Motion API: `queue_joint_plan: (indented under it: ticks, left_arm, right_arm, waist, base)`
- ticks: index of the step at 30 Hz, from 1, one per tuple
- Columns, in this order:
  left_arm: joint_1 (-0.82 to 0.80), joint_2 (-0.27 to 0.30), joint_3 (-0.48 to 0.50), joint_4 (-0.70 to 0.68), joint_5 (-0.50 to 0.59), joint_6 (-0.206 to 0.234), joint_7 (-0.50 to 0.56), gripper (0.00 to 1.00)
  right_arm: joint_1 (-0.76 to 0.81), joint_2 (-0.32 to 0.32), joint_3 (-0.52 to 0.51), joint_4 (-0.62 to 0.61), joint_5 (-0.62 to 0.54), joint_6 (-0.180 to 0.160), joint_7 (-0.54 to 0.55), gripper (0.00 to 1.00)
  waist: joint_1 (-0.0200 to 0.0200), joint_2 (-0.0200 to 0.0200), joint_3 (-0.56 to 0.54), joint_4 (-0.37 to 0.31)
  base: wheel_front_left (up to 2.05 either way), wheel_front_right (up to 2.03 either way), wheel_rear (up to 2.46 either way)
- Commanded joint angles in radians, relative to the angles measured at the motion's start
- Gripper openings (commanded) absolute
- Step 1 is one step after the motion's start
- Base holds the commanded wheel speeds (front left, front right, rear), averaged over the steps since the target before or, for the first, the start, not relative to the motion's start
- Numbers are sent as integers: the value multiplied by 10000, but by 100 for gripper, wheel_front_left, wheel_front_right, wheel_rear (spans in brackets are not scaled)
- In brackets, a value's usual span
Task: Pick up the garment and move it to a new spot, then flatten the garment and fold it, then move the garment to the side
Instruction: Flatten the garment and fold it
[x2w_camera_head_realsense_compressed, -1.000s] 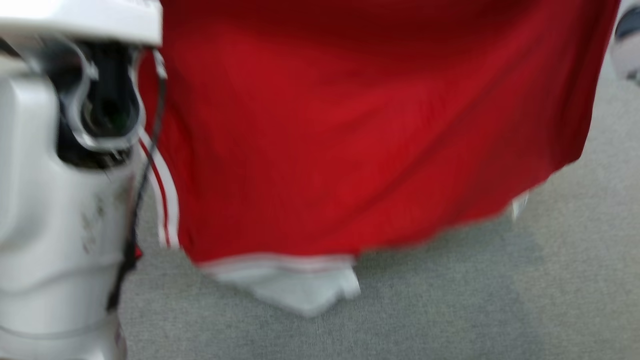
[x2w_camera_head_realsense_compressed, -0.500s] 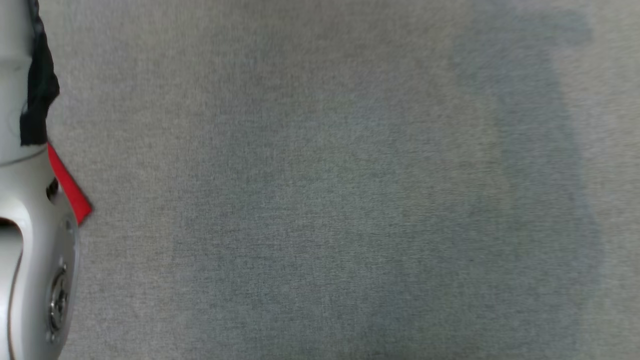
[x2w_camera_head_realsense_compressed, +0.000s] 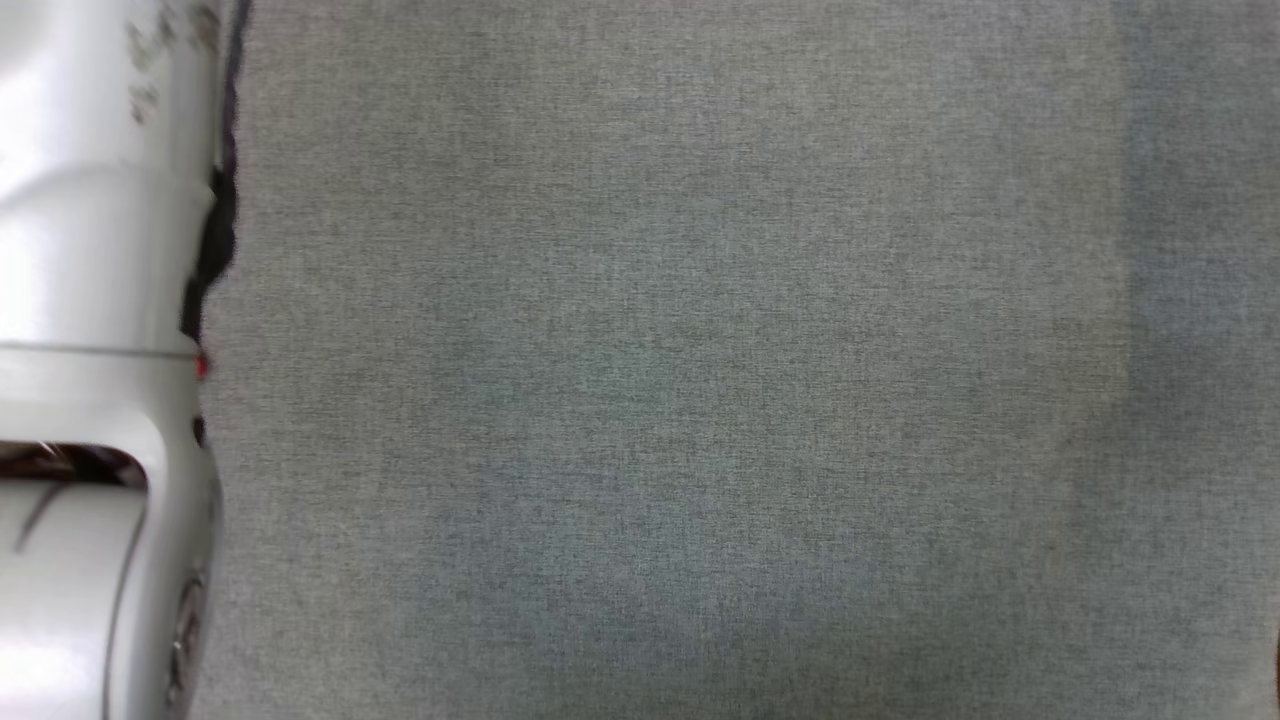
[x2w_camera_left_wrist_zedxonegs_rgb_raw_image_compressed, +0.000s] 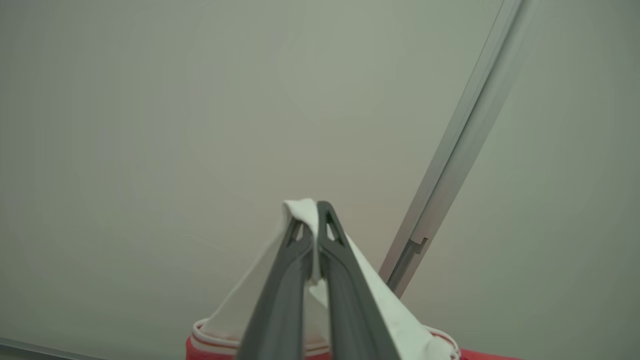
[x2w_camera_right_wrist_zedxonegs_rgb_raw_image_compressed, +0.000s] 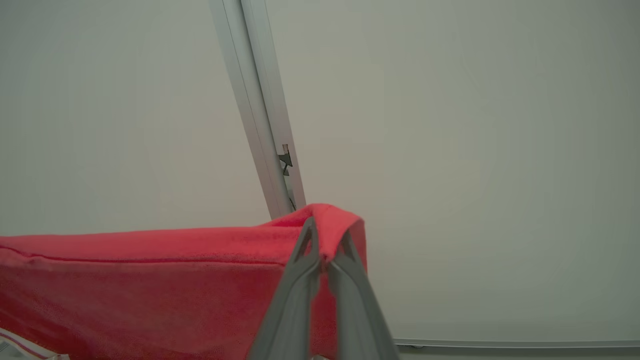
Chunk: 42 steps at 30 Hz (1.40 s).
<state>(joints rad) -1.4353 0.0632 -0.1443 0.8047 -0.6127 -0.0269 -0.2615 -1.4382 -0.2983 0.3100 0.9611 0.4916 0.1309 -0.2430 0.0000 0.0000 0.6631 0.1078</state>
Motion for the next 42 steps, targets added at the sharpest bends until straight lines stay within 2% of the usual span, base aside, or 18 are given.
queue_joint_plan:
  ticks: [1,6,12,22,29,31,36,42]
  left_arm:
    - [351,15,36,117,131,-113,-46,0]
    - [1239,-25,119,318,478,-252,-48,0]
    - [2753,33,12,634,1125,-547,-48,0]
    - [5321,161,338,820,1148,-837,-53,0]
    - [6857,652,-654,1205,1084,-1012,631,0]
    - [7303,685,-1244,877,826,-1025,1128,0]
    - [8380,1403,-2529,-211,110,-1030,2161,0]
    - [9424,2384,-3446,-1585,-779,-1026,3245,0]
  right_arm:
    - [337,-88,202,143,207,-3,-41,0]
    - [1081,-188,640,379,1039,-3,155,0]
    - [2394,-495,1446,441,2146,-3,755,0]
    - [4691,-1124,2656,278,3591,-13,1761,0]
    - [5942,-1426,3566,22,4102,-13,1904,0]
    - [6248,-1551,3828,-109,4246,-13,2020,0]
    - [6851,-1920,4451,-325,4574,-13,2302,0]
    - [7407,-2303,5059,-611,4997,-13,2617,0]
  waist:
    - [0,0,-94,72]
    - [0,0,-499,157]
    - [0,0,-1567,136]
    - [0,0,-3351,107]
    - [0,0,-4368,127]
    - [0,0,-4608,155]
    - [0,0,-5086,211]
    - [0,0,-5580,231]
  base:
    - [0,0,0]
    - [0,0,0]
    - [0,0,0]
    - [0,0,0]
    - [0,0,0]
    - [0,0,0]
    - [0,0,0]
    - [0,0,0]
